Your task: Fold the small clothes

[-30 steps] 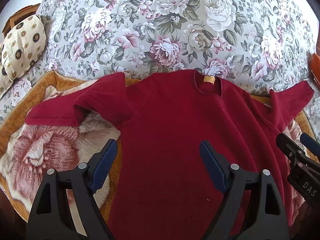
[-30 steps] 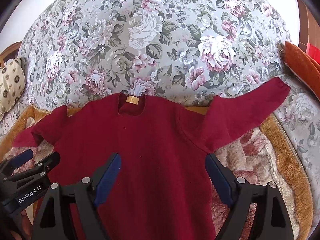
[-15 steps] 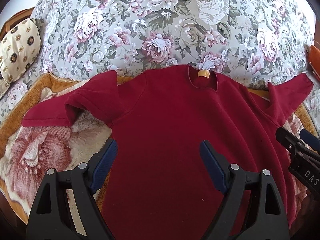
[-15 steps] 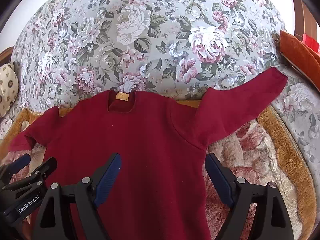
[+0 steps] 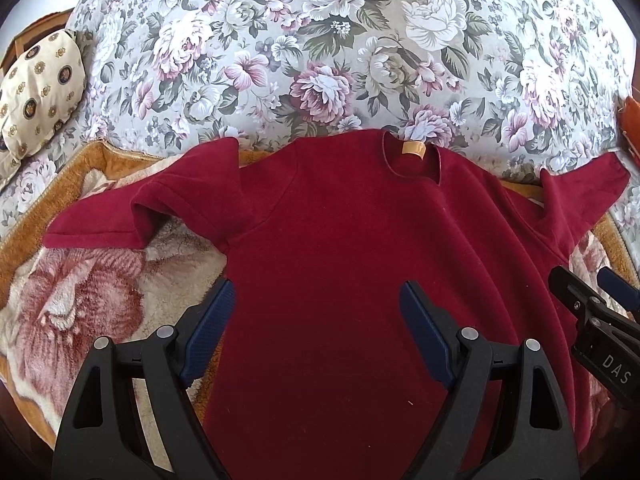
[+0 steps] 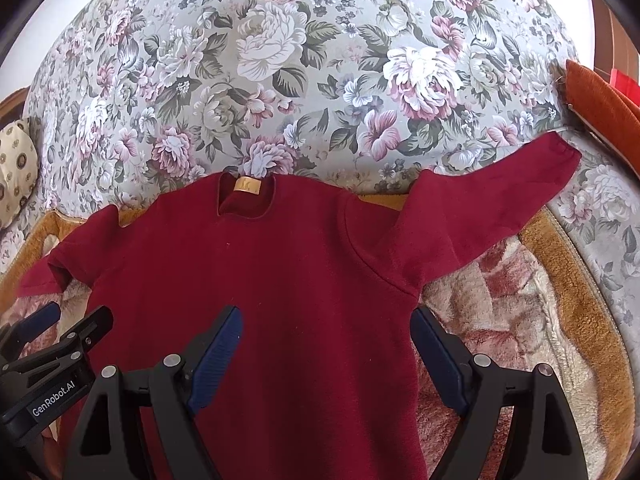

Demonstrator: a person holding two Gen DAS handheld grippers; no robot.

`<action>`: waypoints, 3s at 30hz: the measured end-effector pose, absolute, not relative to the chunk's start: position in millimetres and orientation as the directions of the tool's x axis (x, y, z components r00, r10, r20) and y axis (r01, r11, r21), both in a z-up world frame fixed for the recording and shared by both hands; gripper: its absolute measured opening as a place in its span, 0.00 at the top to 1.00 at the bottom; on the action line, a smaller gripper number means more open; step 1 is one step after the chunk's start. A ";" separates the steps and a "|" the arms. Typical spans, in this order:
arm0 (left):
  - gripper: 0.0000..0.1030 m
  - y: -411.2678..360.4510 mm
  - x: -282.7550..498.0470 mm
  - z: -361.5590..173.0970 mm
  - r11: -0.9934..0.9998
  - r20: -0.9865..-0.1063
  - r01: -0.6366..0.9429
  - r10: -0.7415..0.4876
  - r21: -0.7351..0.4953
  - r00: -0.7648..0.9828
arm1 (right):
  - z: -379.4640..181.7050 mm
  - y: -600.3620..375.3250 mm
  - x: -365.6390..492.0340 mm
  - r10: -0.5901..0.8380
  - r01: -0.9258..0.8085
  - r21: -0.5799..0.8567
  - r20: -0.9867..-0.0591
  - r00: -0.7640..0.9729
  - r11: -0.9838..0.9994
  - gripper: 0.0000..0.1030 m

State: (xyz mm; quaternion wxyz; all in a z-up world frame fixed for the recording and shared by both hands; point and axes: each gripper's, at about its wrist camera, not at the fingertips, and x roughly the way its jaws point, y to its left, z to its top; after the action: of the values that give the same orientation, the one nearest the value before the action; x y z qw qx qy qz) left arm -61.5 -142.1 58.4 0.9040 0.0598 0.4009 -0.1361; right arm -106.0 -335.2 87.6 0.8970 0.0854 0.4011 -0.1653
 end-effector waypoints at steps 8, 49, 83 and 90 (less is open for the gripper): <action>0.18 -137.3 -58.1 56.8 0.960 -0.744 0.280 -0.198 -0.016 0.638 | 84.2 -327.4 -102.3 -0.216 0.339 0.008 -0.756 0.618 0.941 0.18; 0.93 150.8 118.5 3.6 0.727 -0.737 -0.333 -0.341 -0.600 0.584 | 64.6 -288.1 -63.3 -0.074 0.193 0.057 -0.790 0.608 0.980 0.18; 0.76 -259.6 7.3 81.7 0.749 -0.738 0.521 -0.607 -0.409 0.294 | 76.9 -463.7 -120.4 -0.335 0.712 0.226 -0.761 0.555 0.665 0.18; 0.23 -165.9 1.3 130.2 0.795 -0.669 0.479 -0.588 -0.373 0.454 | 87.7 -425.8 -98.2 -0.191 0.549 0.269 -0.744 0.640 0.791 0.18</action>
State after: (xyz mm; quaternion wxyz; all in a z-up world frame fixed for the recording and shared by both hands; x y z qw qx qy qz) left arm 1.3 -165.9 130.2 0.8502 -0.0653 0.4176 -0.3138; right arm -98.2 -425.8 87.7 0.8721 0.2437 0.3675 -0.2122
